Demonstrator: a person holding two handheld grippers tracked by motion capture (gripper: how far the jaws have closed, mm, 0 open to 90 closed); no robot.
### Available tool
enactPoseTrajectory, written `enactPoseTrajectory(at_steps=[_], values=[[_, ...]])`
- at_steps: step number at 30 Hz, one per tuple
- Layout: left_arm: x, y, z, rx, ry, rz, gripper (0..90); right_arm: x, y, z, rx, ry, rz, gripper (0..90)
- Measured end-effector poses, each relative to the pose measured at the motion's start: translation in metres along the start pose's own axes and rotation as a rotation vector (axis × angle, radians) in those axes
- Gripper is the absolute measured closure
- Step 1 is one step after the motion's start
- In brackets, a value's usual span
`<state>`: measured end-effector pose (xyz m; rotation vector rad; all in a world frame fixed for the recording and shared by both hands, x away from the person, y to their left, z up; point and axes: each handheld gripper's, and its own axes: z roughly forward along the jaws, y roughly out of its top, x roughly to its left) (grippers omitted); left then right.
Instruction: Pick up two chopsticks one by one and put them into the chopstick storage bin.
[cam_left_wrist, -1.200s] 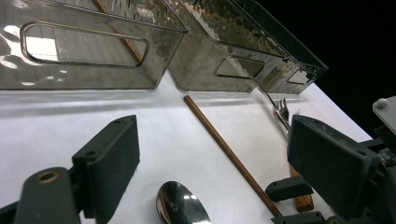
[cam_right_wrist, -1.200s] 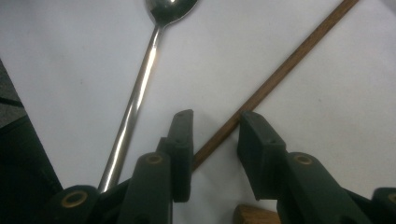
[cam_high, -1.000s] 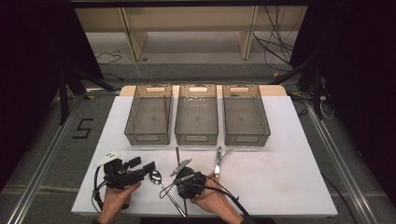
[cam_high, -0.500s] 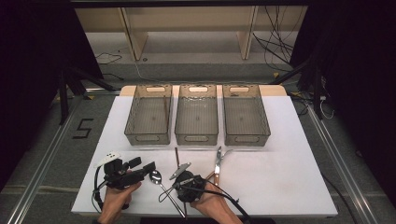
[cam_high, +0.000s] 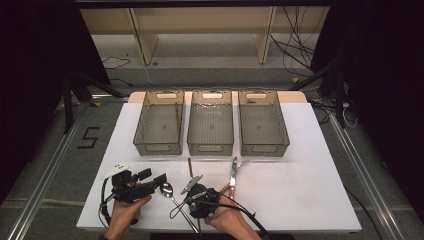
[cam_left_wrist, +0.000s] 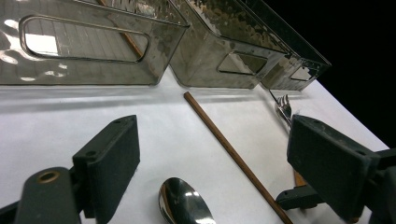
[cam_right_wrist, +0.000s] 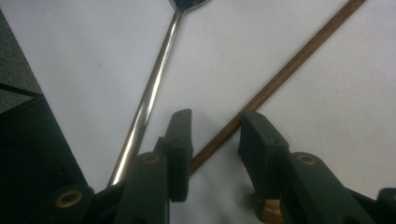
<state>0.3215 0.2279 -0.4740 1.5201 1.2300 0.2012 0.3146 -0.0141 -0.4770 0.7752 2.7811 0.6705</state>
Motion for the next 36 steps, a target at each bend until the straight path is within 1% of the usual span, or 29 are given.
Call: enactPoseTrajectory(at_steps=[5,7,10,17,18,20,21,25,30,33,36], values=[[0.0009,0.0,-0.0002,-0.002,0.0,-0.001,16.8,0.0003,0.0006,-0.0003,0.004,-0.006,-0.003,63.9],[0.0007,0.0001,-0.0002,-0.001,0.0,0.0,16.8,-0.0006,0.0011,-0.0002,0.008,0.001,0.008,63.6],[0.0005,0.0,-0.0001,-0.001,0.0,0.001,16.9,-0.0013,0.003,-0.0012,0.031,0.007,0.015,62.7],[0.0005,0.0,0.0002,0.002,0.0,-0.001,16.9,-0.0019,0.0036,-0.0011,0.043,0.005,0.004,61.7],[0.0004,-0.0001,0.0002,0.003,0.001,-0.001,16.9,-0.0029,0.0034,-0.0008,0.042,0.007,-0.008,61.8],[0.0004,-0.0001,0.0002,0.002,0.001,-0.004,16.9,-0.0043,0.0043,-0.001,0.053,0.022,-0.002,62.0],[0.0003,-0.0001,0.0003,0.001,0.001,-0.004,16.9,-0.0054,0.0044,-0.0005,0.051,0.026,-0.013,62.2],[0.0005,-0.0001,0.0004,0.004,0.001,-0.002,16.9,-0.0044,0.0042,-0.0006,0.052,0.02,-0.026,63.8],[0.0004,-0.0002,0.0005,0.003,0.001,-0.004,16.9,-0.0073,0.006,-0.0011,0.069,0.038,-0.029,66.2],[0.0008,-0.0001,0.0004,0.002,0.001,-0.004,16.9,-0.0059,0.0064,-0.0016,0.071,0.026,-0.046,68.7],[0.0006,-0.0002,0.0005,0.002,0.001,-0.005,16.9,-0.0054,0.0047,-0.0031,0.068,0.019,-0.046,72.8]])
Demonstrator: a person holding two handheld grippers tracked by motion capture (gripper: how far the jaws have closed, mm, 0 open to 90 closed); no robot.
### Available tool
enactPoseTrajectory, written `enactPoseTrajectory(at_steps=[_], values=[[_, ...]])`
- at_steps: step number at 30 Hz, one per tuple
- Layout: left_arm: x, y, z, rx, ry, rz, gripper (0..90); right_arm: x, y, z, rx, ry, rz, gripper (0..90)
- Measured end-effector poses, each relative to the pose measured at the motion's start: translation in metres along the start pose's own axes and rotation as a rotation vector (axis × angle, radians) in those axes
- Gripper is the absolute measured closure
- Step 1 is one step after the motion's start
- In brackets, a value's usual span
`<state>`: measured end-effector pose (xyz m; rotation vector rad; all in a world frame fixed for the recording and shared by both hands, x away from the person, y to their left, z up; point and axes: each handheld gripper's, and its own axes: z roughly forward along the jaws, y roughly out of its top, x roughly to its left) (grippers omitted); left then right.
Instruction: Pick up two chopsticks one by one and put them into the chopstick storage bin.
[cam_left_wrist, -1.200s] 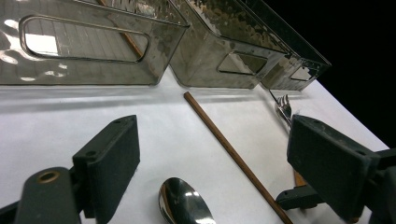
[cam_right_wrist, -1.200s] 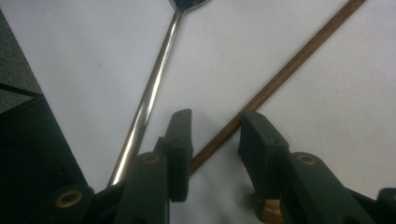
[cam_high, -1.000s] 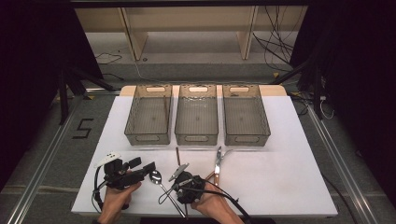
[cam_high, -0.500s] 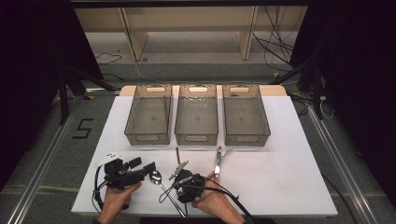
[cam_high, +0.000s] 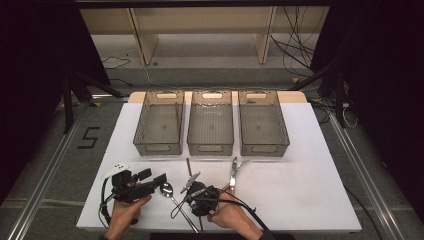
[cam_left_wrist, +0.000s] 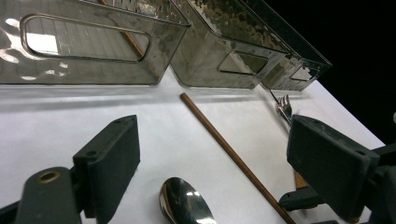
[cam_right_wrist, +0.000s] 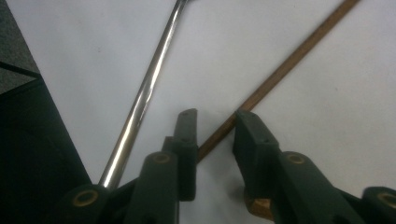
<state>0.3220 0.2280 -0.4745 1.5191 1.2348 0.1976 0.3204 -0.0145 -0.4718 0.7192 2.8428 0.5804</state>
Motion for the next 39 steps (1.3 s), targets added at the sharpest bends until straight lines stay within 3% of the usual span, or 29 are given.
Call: enactPoseTrajectory(at_steps=[8,10,16,19,32,39], values=[[-0.0003,0.0,0.0004,0.003,0.001,0.001,16.9,-0.0017,-0.002,-0.0023,0.001,0.011,0.017,76.5],[-0.0003,0.0,0.0004,0.003,0.0,0.001,16.9,-0.0021,-0.0022,-0.0024,0.0,0.016,0.044,76.7],[-0.0019,-0.0001,0.0017,0.001,0.0,0.004,17.2,0.0036,-0.0046,-0.0018,-0.018,-0.022,0.075,76.1],[-0.0015,0.0002,0.0021,0.006,-0.001,0.011,17.2,0.0058,-0.0051,-0.0019,-0.02,-0.035,0.056,77.2],[-0.0002,0.0002,0.0018,0.004,0.001,0.006,17.3,0.0038,-0.0049,-0.0034,-0.006,-0.011,-0.006,78.5],[0.0009,0.0001,0.0014,0.0,0.004,0.003,17.4,0.0034,-0.0065,-0.0048,0.002,0.003,-0.085,79.2]])
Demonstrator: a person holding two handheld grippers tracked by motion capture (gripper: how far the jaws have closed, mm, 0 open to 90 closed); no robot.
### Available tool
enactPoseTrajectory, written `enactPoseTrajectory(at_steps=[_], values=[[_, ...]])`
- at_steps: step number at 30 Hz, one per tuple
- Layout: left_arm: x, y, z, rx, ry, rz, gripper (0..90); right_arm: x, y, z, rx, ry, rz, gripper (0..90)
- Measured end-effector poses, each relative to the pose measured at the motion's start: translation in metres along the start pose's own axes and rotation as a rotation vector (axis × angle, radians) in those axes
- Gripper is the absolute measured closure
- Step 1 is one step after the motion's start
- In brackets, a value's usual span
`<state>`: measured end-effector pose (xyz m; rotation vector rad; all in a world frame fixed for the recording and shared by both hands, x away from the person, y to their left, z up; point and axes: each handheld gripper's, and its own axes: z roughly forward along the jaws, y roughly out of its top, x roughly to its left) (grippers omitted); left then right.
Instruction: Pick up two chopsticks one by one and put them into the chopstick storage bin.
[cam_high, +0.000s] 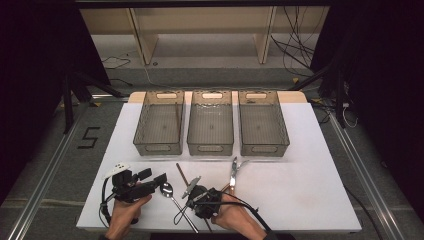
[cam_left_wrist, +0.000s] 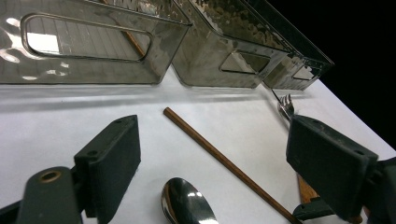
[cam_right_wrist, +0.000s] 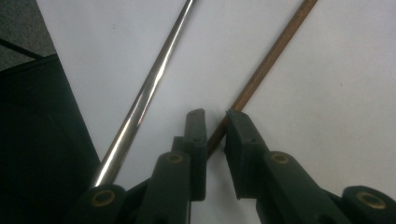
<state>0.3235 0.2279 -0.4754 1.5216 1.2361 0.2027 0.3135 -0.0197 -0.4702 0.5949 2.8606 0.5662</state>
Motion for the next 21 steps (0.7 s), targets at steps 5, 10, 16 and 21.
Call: enactPoseTrajectory(at_steps=[5,10,16,21], values=[[0.0,0.0,0.0,0.001,0.0,0.003,17.4,0.0,-0.001,0.0,-0.011,0.001,0.055,81.3],[-0.001,0.0,0.0,0.003,-0.002,0.005,17.4,-0.002,0.003,0.003,-0.084,-0.104,0.175,90.0],[0.0,0.0,0.0,0.003,-0.001,0.002,17.4,-0.01,0.003,0.007,-0.065,-0.068,0.237,79.3],[0.001,0.0,0.0,-0.001,0.001,-0.003,17.4,-0.005,0.007,0.003,-0.099,-0.044,0.238,66.5]])
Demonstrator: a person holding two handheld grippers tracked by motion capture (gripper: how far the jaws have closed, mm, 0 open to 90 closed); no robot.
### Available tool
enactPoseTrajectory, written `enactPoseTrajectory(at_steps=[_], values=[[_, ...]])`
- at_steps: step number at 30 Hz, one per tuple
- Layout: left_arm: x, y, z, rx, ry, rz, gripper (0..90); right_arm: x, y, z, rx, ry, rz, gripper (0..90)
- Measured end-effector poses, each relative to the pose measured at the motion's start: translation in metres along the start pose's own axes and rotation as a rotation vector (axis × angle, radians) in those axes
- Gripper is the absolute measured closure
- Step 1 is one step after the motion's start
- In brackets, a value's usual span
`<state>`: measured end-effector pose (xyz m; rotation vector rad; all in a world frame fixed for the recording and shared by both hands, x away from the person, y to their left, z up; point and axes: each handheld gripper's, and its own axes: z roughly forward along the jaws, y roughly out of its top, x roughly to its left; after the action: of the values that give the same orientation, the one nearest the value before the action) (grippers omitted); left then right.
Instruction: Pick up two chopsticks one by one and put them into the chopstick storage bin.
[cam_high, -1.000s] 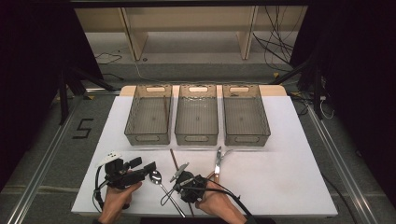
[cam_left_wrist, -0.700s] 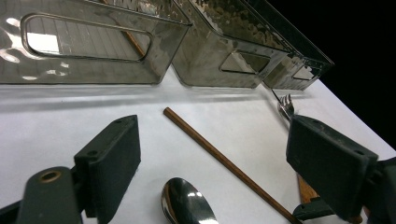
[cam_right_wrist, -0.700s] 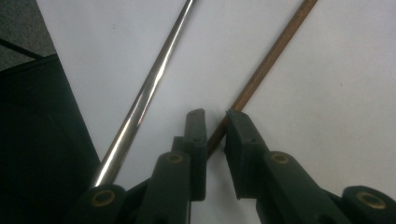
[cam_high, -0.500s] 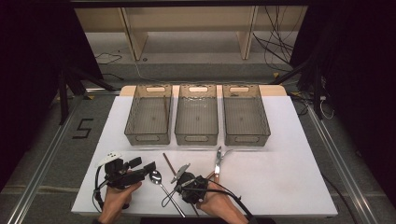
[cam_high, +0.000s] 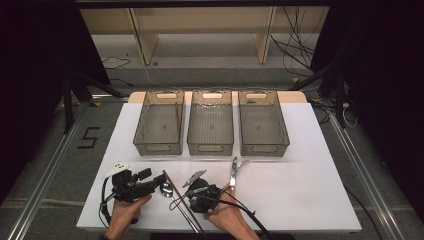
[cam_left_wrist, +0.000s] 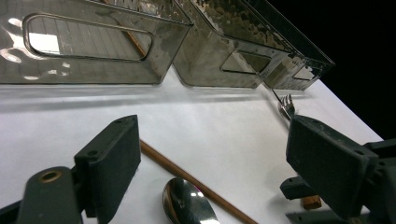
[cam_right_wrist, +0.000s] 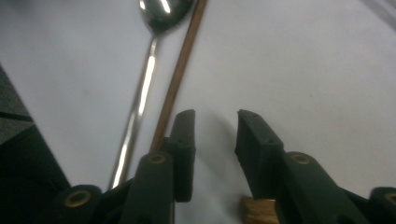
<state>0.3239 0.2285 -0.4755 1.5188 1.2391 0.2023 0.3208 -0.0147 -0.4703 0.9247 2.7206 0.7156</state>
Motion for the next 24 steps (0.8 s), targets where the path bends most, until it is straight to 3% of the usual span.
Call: enactPoseTrajectory(at_steps=[5,13,17,21,24], values=[[0.001,0.0,-0.001,-0.005,0.004,-0.006,17.4,0.007,0.004,-0.003,-0.049,0.058,0.032,61.3],[0.001,0.0,-0.002,-0.006,0.009,-0.004,17.4,0.009,0.005,0.002,-0.02,0.09,0.027,61.2],[0.001,0.001,-0.002,-0.006,0.01,-0.001,17.4,0.013,0.005,0.009,0.01,0.074,0.0,65.0],[0.001,0.001,-0.002,-0.007,0.011,-0.003,17.4,0.015,0.004,0.009,0.016,0.019,-0.025,75.3],[0.001,0.001,-0.002,-0.007,0.011,-0.002,17.4,0.013,0.004,0.009,0.027,0.015,-0.029,81.9]])
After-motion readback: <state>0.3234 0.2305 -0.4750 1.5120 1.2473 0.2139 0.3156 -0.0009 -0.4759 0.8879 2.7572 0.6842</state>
